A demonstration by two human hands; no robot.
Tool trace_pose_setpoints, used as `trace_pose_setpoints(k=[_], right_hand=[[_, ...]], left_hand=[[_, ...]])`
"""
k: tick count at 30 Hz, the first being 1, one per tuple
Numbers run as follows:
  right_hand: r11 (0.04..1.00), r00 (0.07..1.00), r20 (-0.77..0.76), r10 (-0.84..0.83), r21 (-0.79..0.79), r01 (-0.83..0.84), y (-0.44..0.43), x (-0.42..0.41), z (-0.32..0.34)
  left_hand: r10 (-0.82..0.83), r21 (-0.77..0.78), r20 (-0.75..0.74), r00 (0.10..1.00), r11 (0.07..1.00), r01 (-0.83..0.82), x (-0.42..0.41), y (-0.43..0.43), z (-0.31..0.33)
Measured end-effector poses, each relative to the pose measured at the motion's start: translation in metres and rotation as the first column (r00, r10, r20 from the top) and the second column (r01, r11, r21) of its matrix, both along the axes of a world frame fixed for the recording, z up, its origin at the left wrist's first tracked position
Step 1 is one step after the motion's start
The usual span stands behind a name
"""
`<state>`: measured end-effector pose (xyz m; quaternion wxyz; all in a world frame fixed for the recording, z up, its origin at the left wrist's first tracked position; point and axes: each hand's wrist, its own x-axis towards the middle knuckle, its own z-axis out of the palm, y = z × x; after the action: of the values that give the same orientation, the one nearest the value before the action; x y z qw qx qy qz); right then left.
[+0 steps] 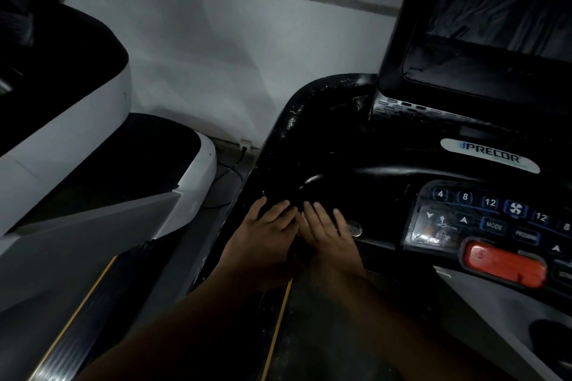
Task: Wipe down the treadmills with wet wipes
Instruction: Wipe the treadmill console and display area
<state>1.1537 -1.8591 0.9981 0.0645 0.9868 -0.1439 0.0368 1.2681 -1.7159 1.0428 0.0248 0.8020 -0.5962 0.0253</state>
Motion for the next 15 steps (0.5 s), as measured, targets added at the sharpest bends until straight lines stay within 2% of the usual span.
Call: trace_pose_setpoints(k=[3, 6, 8, 13, 15], right_hand=[[0.999, 1.000, 0.003, 0.009, -0.039, -0.009, -0.016, -0.035, 0.002], [0.979, 0.978, 0.043, -0.203, -0.005, 0.204, -0.024, -0.045, 0.008], [0.959, 0.958, 0.060, -0.282, 0.040, 0.280, -0.013, -0.025, 0.005], [0.995, 0.997, 0.006, -0.076, 0.070, 0.076, 0.011, -0.029, 0.000], [0.995, 0.994, 0.065, -0.089, 0.042, 0.086, 0.002, -0.046, 0.003]], left_hand=[[-0.016, -0.026, 0.010, 1.000, 1.000, 0.016, 0.000, 0.001, -0.001], [-0.008, -0.034, 0.001, 1.000, 0.999, 0.008, 0.000, 0.001, -0.001], [0.001, -0.024, 0.006, 1.000, 1.000, -0.001, 0.000, 0.000, -0.001], [0.002, -0.061, 0.020, 1.000, 0.998, -0.001, -0.001, 0.001, -0.002], [0.006, -0.071, 0.009, 1.000, 0.997, -0.006, -0.001, 0.001, -0.002]])
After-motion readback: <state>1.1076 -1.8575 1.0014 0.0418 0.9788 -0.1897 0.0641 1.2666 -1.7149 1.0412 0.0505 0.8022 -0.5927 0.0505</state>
